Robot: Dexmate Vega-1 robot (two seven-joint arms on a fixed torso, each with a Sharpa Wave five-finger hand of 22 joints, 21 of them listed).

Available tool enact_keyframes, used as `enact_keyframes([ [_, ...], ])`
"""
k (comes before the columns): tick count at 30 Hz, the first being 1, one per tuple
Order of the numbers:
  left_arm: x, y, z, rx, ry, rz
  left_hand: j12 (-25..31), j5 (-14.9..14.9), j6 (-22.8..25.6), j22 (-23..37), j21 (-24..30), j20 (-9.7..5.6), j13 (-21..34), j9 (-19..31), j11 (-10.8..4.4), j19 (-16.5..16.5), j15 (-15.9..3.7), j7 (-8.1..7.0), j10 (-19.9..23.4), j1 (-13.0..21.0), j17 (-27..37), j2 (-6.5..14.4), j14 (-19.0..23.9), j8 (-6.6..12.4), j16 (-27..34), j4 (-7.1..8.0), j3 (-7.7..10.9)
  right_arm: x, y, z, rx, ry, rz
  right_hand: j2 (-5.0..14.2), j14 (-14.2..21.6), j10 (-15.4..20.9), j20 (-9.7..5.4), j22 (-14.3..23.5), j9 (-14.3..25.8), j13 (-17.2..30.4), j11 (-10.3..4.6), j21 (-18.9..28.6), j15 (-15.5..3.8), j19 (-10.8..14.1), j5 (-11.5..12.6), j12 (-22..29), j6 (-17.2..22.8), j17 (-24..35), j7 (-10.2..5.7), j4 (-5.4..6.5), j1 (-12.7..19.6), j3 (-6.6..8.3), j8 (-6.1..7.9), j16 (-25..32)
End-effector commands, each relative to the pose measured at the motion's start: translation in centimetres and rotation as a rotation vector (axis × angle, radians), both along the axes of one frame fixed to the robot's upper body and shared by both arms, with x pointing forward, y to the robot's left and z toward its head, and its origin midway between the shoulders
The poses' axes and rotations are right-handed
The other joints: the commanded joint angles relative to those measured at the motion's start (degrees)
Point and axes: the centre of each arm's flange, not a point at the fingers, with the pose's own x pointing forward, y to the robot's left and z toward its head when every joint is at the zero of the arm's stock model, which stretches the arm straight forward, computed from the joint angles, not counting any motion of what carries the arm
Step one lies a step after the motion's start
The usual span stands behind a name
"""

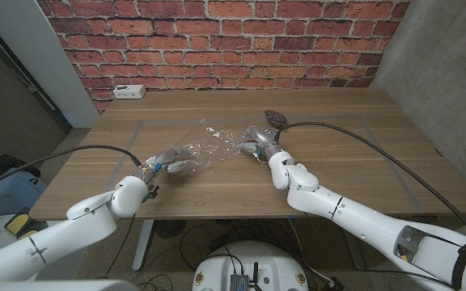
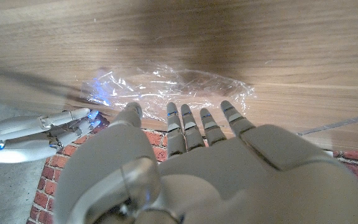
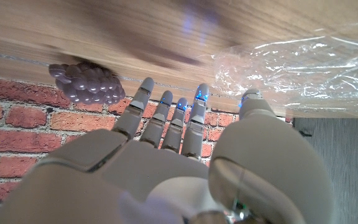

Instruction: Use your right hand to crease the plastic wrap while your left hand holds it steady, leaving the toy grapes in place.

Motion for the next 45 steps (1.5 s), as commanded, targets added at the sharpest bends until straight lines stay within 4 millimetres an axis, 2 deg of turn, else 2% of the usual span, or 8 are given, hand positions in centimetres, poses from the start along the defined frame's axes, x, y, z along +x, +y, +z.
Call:
enact_keyframes([
  [1, 0.7, -0.4, 0.3, 0.044, 0.016, 0.011, 0.4, -0.3, 0.6, 0.1, 0.0, 0.0, 0.2, 0.0, -0.36, -0.3, -0.63, 0.19, 0.5, -0.9, 0.1, 0.0, 0.1, 0.0, 0.4, 0.53, -0.01, 0.3, 0.6, -0.7, -0.066, -0.02, -0.086, -1.03, 0.6, 0.6, 0.45, 0.3, 0.2, 0.2, 0.2, 0.3, -2.35, -0.1, 0.3, 0.2, 0.5, 0.1, -0.22, -0.15, -0.1, -0.28, 0.4, 0.3],
  [14, 0.5, -0.5, 0.5, 0.046, 0.005, 0.008, 0.3, -0.3, 0.5, 0.0, 0.1, 0.0, 0.2, 0.0, -0.39, -0.5, -0.74, -0.1, 0.5, -2.1, 0.1, 0.0, 0.1, -0.22, 0.3, 1.04, -0.21, 0.2, 1.5, -2.2, -0.116, -0.008, -0.104, -2.03, 1.7, 2.5, 0.44, 0.3, 1.7, 0.1, -0.62, 0.5, -3.08, 0.2, 2.0, 0.6, 7.1, 0.0, -0.89, -2.13, 1.7, -0.3, 4.5, 0.6],
  [18, 0.5, -0.5, 0.4, 0.044, 0.01, 0.004, 0.3, -0.2, 0.3, 0.0, 0.0, 0.06, 0.2, 0.0, -0.19, -0.6, -0.71, -0.15, 0.4, -2.3, 0.0, 0.0, 0.0, -0.33, 0.2, 1.14, -0.23, 0.2, 1.9, -2.5, -0.116, -0.023, -0.111, -1.87, 2.9, 3.7, 0.18, 0.3, 2.5, 0.1, -1.61, 0.8, -4.15, 1.0, 3.2, 0.7, 9.7, -0.2, -1.49, -4.11, 4.9, 0.75, 6.54, 0.8],
  [20, 0.6, -0.5, 0.2, 0.041, 0.024, -0.006, 0.3, -0.2, 0.3, 0.0, 0.0, 0.01, 0.2, 0.0, -0.31, -0.7, -0.74, -0.2, 0.4, -2.5, 0.0, 0.0, 0.0, -0.34, 0.2, 1.19, -0.24, 0.1, 2.2, -2.7, -0.099, -0.051, -0.11, -0.67, 4.2, 4.9, -0.28, 0.2, 3.1, 0.0, -1.99, 1.0, -4.76, 1.6, 4.1, 1.0, 10.9, -0.2, -1.42, -5.54, 7.9, 2.13, 7.9, 1.2],
  [24, 0.7, -0.8, -0.1, 0.054, 0.037, -0.027, 0.3, -0.2, 0.4, 0.0, 0.1, 0.07, 0.2, 0.0, -0.41, -0.7, -0.89, -0.06, 0.6, -2.9, 0.0, 0.1, 0.4, -0.35, 0.4, 1.36, -0.28, 0.0, 2.5, -2.7, -0.074, -0.076, -0.091, 1.09, 5.8, 7.6, -0.89, 0.2, 3.9, 0.0, -2.3, 1.3, -5.64, 2.7, 4.5, 1.6, 13.5, 0.0, -1.46, -6.26, 10.2, 3.41, 9.98, 1.9],
  [29, 0.6, -1.1, -0.3, 0.069, 0.033, -0.032, 0.6, -0.2, 1.4, 0.0, 0.1, 0.01, 0.2, 0.0, -1.01, -0.6, -1.54, -0.32, 1.5, -3.6, 0.0, 0.1, 1.2, -0.06, 0.6, 1.62, -0.33, -0.2, 2.8, -2.7, -0.073, -0.12, -0.074, 4.12, 7.6, 10.3, -2.43, 0.2, 4.3, -0.1, -3.65, 1.8, -7.39, 4.1, 4.0, 1.9, 17.2, 0.4, -1.65, -8.18, 17.1, 6.39, 12.78, 3.0],
  [41, 0.6, -1.2, -0.3, 0.076, 0.033, -0.038, 0.5, -0.1, 1.2, 0.0, 0.1, 0.0, 0.2, 0.0, -0.89, -0.8, -1.5, -0.51, 1.3, -4.2, -0.1, 0.1, 0.9, -0.28, 0.3, 1.78, -0.35, -1.6, 2.6, -2.3, 0.033, -0.245, 0.049, 4.91, 8.9, 13.9, -3.16, 0.1, 3.7, -0.1, -4.22, 2.1, -8.54, 5.0, 2.8, 2.7, 17.4, 0.7, -1.49, -8.15, 20.5, 7.39, 13.08, 3.9],
  [45, 0.7, -1.3, -0.2, 0.081, 0.039, -0.042, 0.4, -0.1, 1.0, 0.0, 0.2, 0.01, 0.2, 0.0, -0.82, -0.8, -1.48, -0.46, 1.3, -4.3, -0.1, 0.1, 0.9, -0.38, 0.3, 1.75, -0.29, -1.8, 2.8, -2.1, 0.089, -0.306, 0.065, 4.96, 11.4, 16.0, -3.28, 0.1, 3.4, 0.0, -4.25, 2.2, -9.07, 5.3, 2.2, 3.3, 18.0, 0.3, -0.7, -7.92, 21.2, 7.98, 13.36, 4.4],
])
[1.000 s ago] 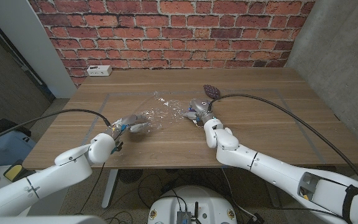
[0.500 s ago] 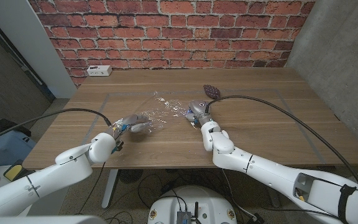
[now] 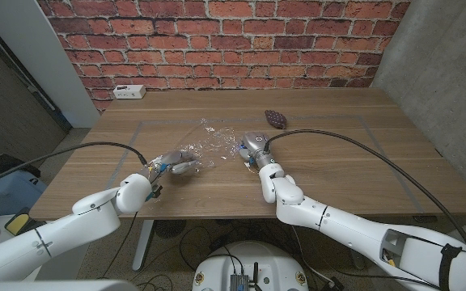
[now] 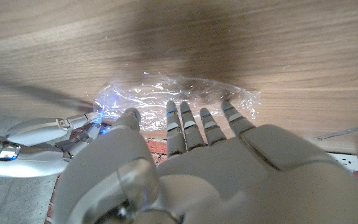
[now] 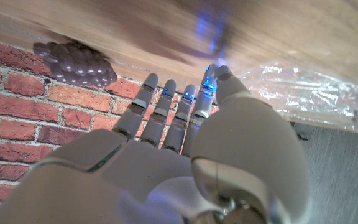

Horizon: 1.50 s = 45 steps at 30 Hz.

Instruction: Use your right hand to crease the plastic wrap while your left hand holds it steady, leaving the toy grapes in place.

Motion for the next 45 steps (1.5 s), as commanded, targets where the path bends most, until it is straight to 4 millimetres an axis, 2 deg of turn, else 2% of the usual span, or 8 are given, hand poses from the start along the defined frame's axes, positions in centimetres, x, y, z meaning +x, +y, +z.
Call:
enact_keyframes([
  [1, 0.2, -0.3, 0.0, 0.014, 0.009, -0.012, 0.0, -0.1, 0.2, 0.0, 0.2, 0.36, 0.2, 0.0, 0.18, -0.5, -1.27, -0.29, 0.3, -0.4, 0.1, 0.1, 0.2, -0.11, 0.3, 0.46, 0.17, -1.2, 0.3, 0.6, 0.129, -0.172, 0.102, 0.23, 3.6, 2.8, -0.22, 0.1, -0.1, 0.3, 0.06, 0.5, -8.76, 0.8, -0.7, 0.9, 0.9, -0.2, 0.81, 0.33, 1.2, 0.98, 0.61, 1.1],
  [8, 0.3, -0.4, 0.1, 0.015, 0.007, -0.01, 0.0, -0.1, 0.1, -0.1, 0.2, 0.44, 0.2, 0.0, 0.11, -0.5, -1.29, -0.36, 0.3, -0.5, 0.0, 0.1, 0.3, -0.18, 0.3, 0.38, 0.24, -1.4, 0.5, 1.2, 0.142, -0.252, 0.141, 0.29, 7.5, 4.8, -0.5, 0.1, 0.2, 0.7, 0.27, 1.5, -9.04, 3.3, -1.5, 1.6, 1.3, -0.3, 1.63, 0.55, 1.7, 1.77, 1.35, 2.2],
  [15, 0.3, -0.3, 0.4, 0.016, 0.003, -0.007, -0.1, -0.1, 0.1, -0.1, 0.2, 0.42, 0.2, 0.0, 0.2, -0.5, -1.33, -0.34, 0.3, -0.6, 0.0, 0.1, 0.3, -0.19, 0.2, 0.26, 0.34, -1.8, 1.3, 1.4, 0.093, -0.285, 0.208, 0.26, 9.0, 6.1, -0.63, 0.2, 0.2, 0.9, 0.08, 1.7, -9.44, 3.8, -1.8, 2.0, 1.4, -0.3, 1.82, 0.56, 2.1, 2.19, 1.6, 2.5],
  [31, 0.4, -0.3, 0.6, 0.017, 0.007, -0.009, -0.2, 0.0, 0.1, -0.1, 0.2, 0.48, 0.2, 0.0, 0.07, -0.5, -1.41, -0.32, 0.3, -0.8, 0.0, 0.0, 0.4, -0.22, 0.2, 0.01, 0.51, -3.2, 2.9, 2.2, 0.077, -0.337, 0.337, 0.08, 10.1, 7.0, -0.83, 0.2, 0.7, 1.2, 0.06, 1.7, -9.66, 3.9, -2.3, 2.3, 1.5, -0.1, 2.54, 0.49, 2.7, 2.74, 2.2, 2.7],
  [45, 0.2, -0.3, 0.2, 0.012, 0.008, -0.006, -0.2, 0.0, 0.0, -0.1, 0.2, 0.43, 0.2, 0.0, 0.07, -0.5, -1.52, -0.23, 0.3, -1.0, 0.0, -0.1, 0.4, -0.26, 0.1, -0.24, 0.64, -4.9, 3.8, 2.3, 0.097, -0.383, 0.419, -0.05, 10.3, 7.0, -1.08, 0.2, 1.1, 1.4, -0.09, 1.7, -9.52, 3.9, -2.7, 2.2, 1.0, 0.6, 2.77, 0.7, 2.8, 2.62, 2.45, 3.2],
])
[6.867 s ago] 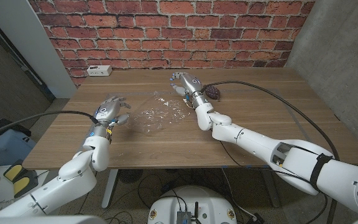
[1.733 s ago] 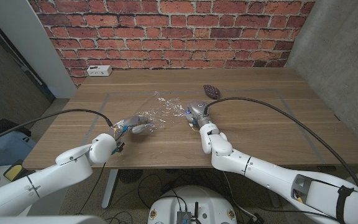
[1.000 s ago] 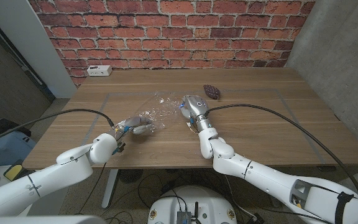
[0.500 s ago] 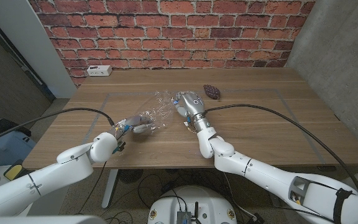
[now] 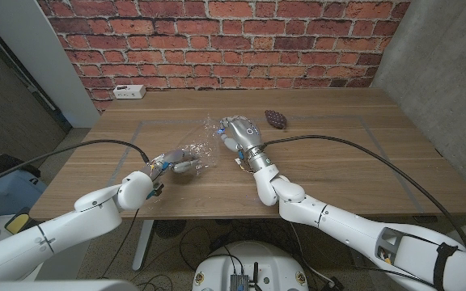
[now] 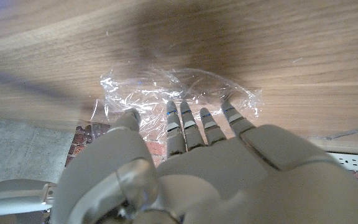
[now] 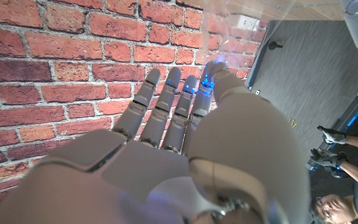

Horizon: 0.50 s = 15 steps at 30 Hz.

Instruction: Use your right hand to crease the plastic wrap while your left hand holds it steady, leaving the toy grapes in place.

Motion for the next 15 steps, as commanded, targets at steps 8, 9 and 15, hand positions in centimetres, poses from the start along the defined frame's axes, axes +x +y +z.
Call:
enact_keyframes([
  [8, -0.4, 0.1, -0.5, -0.007, 0.001, 0.006, -0.2, 0.0, 0.0, 0.1, 0.3, 0.08, 0.2, 0.0, 0.04, -0.2, -1.54, -0.22, 0.4, -0.5, -0.1, -0.2, 0.4, -0.25, 0.1, -0.32, 0.36, -2.2, 1.3, -0.4, -0.009, -0.027, 0.116, 0.11, 0.4, 0.0, -0.53, 0.3, 1.7, 0.4, -1.03, 0.4, -8.68, -0.1, -0.3, 0.1, -1.2, 1.7, -0.24, 0.3, 0.7, -0.04, 0.4, 1.3],
  [9, -0.4, 0.1, -0.5, -0.008, 0.001, 0.007, -0.2, 0.0, 0.0, 0.1, 0.3, 0.1, 0.2, 0.0, 0.04, -0.2, -1.57, -0.24, 0.4, -0.5, -0.1, -0.2, 0.4, -0.27, 0.1, -0.34, 0.37, -2.3, 1.4, -0.5, -0.009, -0.02, 0.122, 0.19, 0.3, -0.1, -0.55, 0.3, 1.7, 0.5, -1.05, 0.4, -8.65, -0.1, -0.3, 0.1, -1.2, 1.8, -0.23, 0.35, 0.7, -0.04, 0.44, 1.3],
  [15, -0.5, 0.1, -0.6, -0.008, -0.001, 0.005, -0.2, 0.0, -0.1, 0.1, 0.3, 0.13, 0.2, 0.0, 0.03, -0.2, -1.56, -0.24, 0.3, -0.5, -0.1, -0.2, 0.4, -0.3, 0.1, -0.48, 0.45, -2.4, 1.6, -1.1, -0.017, 0.046, 0.163, 0.91, 0.4, -0.9, -0.72, 0.3, 2.1, 0.6, -0.82, 0.6, -8.49, 0.3, -0.1, -0.3, -2.1, 2.0, -0.4, 0.85, 0.5, 0.14, 0.42, 1.3],
])
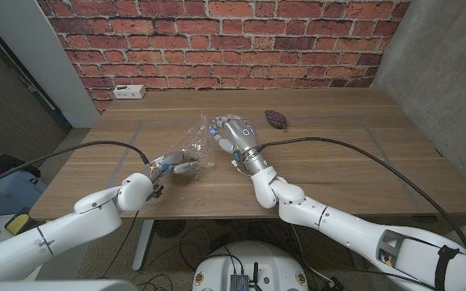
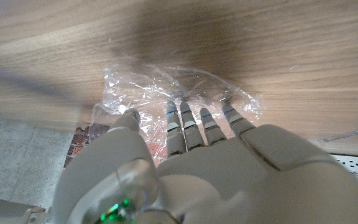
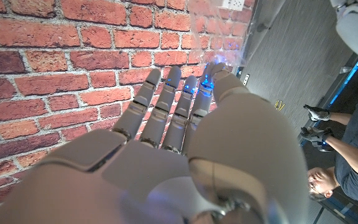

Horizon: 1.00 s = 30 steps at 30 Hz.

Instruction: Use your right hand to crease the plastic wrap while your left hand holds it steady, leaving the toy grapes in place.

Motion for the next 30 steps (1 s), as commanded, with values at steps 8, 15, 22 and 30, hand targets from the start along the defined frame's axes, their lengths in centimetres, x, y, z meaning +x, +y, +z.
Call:
enact_keyframes([
  [8, -0.4, 0.1, -0.1, -0.007, -0.01, 0.001, -0.2, 0.0, -0.1, 0.1, 0.3, 0.15, 0.2, 0.0, -0.03, -0.3, -1.53, -0.26, 0.4, -0.6, 0.0, -0.3, 0.4, -0.28, 0.1, -0.4, 0.31, -0.7, 1.2, -1.2, -0.049, 0.175, 0.12, 1.35, 0.8, -1.5, -0.23, 0.4, 1.5, 0.5, 0.45, 1.1, -8.38, 1.2, 0.5, -1.0, -1.6, 0.2, -0.61, 1.27, 0.1, 0.54, 0.67, 0.0],
  [15, -0.5, 0.1, -0.2, -0.009, -0.011, 0.004, -0.3, 0.0, -0.1, 0.1, 0.3, 0.14, 0.2, 0.0, -0.15, -0.3, -1.59, -0.19, 0.3, -0.6, 0.0, -0.3, 0.4, -0.27, 0.1, -0.55, 0.39, -0.3, 1.4, -1.0, -0.07, 0.299, 0.182, 1.85, 0.3, -4.7, -0.05, 0.4, 2.5, 0.3, 2.9, 1.1, -7.69, 0.9, 0.5, -2.9, -2.9, 0.1, -0.79, 2.05, -0.7, 0.95, 1.23, -0.8],
  [22, -0.6, 0.1, -0.2, -0.01, -0.016, 0.005, -0.3, 0.0, -0.1, 0.1, 0.3, 0.15, 0.2, 0.0, -0.12, -0.3, -1.56, -0.24, 0.4, -0.7, 0.0, -0.3, 0.4, -0.28, 0.1, -0.7, 0.48, 0.0, 1.2, -0.5, -0.107, 0.392, 0.254, 2.46, -1.0, -7.3, 0.58, 0.5, 3.5, 0.0, 4.13, 1.1, -6.79, 0.3, 0.4, -4.5, -5.0, 0.3, -0.98, 2.63, -1.0, 1.5, 1.68, -1.5],
  [30, -0.8, 0.1, 0.0, -0.008, -0.023, 0.006, -0.3, 0.0, -0.1, 0.1, 0.3, 0.11, 0.2, 0.0, 0.01, -0.2, -1.61, -0.22, 0.4, -0.7, 0.0, -0.3, 0.5, -0.26, 0.1, -0.83, 0.56, 0.3, 1.1, -0.1, -0.137, 0.48, 0.328, 2.43, -2.2, -8.3, 0.62, 0.6, 4.2, -0.2, 4.13, 0.9, -6.42, -0.6, 0.3, -5.0, -5.6, 0.2, -1.04, 2.85, -1.2, 1.81, 2.3, -2.2],
])
